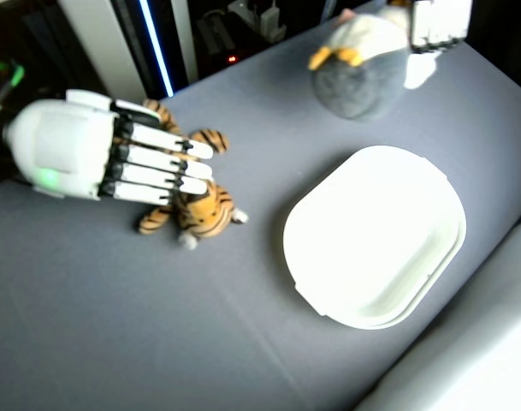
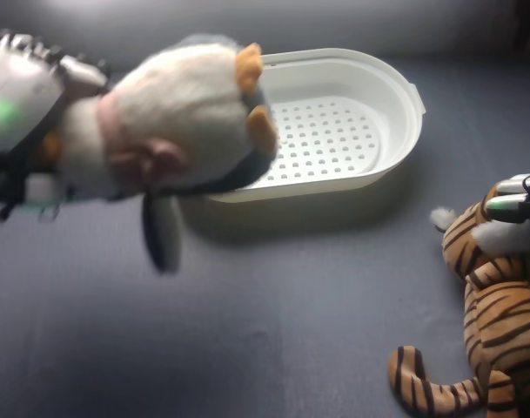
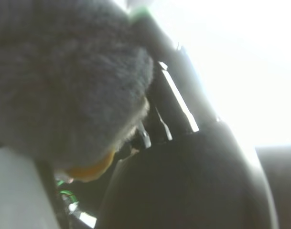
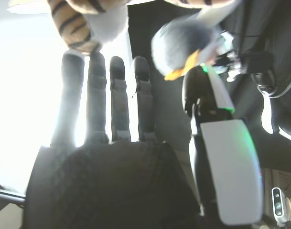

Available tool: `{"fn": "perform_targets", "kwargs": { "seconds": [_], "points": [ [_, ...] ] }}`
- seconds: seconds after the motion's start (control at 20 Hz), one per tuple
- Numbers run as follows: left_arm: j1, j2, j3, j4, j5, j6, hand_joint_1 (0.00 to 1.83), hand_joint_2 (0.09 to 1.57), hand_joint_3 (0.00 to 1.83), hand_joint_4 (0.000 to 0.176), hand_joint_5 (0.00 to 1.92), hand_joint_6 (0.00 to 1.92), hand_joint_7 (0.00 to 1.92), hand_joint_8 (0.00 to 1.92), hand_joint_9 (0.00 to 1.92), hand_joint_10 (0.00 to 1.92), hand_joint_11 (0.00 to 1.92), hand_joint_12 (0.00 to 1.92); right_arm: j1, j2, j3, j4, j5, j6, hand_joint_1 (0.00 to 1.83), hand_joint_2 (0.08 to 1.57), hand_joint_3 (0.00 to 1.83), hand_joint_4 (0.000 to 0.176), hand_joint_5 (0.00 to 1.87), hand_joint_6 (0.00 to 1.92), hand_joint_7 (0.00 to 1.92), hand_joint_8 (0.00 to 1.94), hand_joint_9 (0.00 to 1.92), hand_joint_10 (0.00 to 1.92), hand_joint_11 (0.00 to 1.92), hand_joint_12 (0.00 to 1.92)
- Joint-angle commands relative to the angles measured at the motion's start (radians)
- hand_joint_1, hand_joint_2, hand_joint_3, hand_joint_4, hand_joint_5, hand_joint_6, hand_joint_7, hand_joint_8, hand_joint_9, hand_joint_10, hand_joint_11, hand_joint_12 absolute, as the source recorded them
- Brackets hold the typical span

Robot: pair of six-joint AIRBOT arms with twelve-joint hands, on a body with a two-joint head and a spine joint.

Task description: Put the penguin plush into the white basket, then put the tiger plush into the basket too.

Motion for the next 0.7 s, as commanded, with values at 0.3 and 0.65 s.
{"fn": "perform_targets", "kwargs": {
  "seconds": [0.3, 0.65],
  "points": [
    [-0.25, -0.14, 0.211, -0.091, 0.259, 0.142, 1.18, 1.01, 0.0, 0.0, 0.9, 0.28, 1.03, 0.36, 1.11, 0.15, 0.73, 1.16, 0.007, -0.012, 0.019, 0.013, 0.102, 0.018, 0.53, 1.31, 0.0, 0.022, 0.47, 0.0, 0.39, 0.0, 0.4, 0.0, 0.23, 0.57],
    [-0.251, -0.161, 0.242, -0.131, 0.283, 0.169, 0.76, 0.85, 0.0, 0.176, 0.02, 0.0, 0.31, 0.0, 0.36, 0.0, 0.0, 1.16, 0.007, -0.019, 0.027, 0.013, 0.102, 0.034, 0.56, 1.3, 0.0, 0.008, 0.48, 0.0, 0.4, 0.0, 0.43, 0.01, 0.23, 0.68]
  ]
}}
